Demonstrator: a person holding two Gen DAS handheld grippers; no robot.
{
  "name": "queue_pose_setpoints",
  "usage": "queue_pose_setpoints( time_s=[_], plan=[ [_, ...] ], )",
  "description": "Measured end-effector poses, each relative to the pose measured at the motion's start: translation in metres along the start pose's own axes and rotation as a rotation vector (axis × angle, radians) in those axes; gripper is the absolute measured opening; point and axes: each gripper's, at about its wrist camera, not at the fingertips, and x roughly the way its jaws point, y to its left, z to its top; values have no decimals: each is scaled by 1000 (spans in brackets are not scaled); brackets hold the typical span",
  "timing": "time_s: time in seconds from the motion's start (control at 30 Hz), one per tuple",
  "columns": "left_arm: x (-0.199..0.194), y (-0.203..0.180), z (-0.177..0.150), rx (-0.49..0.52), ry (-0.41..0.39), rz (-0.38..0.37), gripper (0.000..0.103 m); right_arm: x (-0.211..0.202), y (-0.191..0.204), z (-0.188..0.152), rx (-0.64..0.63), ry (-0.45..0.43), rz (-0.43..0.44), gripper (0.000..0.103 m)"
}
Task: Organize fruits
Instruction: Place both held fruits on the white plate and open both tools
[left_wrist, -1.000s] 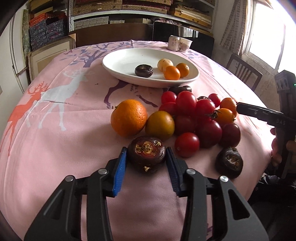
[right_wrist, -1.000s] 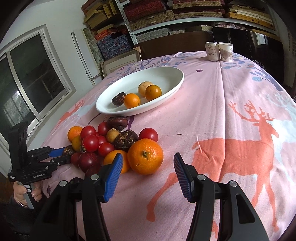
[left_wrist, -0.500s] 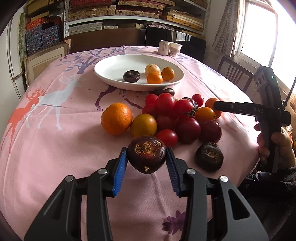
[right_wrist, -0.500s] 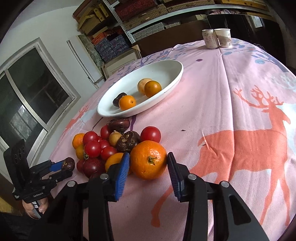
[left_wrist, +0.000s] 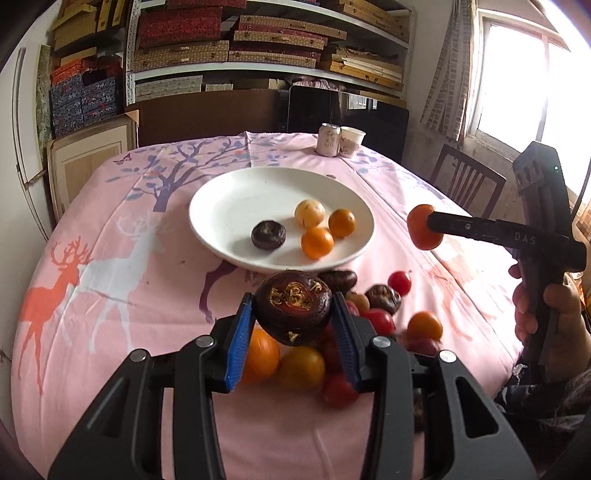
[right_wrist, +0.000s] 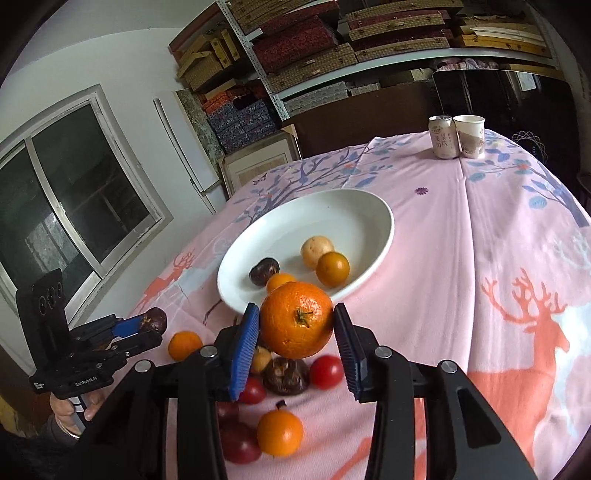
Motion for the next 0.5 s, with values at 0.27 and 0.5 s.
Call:
queue_pose_setpoints(
  time_s=[0.27, 0.5],
  plan=[
    [72, 23, 62, -17, 56, 40, 41, 61, -22, 61, 48, 15, -69, 42],
    [89, 39, 72, -76, 48, 65, 72, 86, -23, 63, 40, 60, -78, 53]
  ],
)
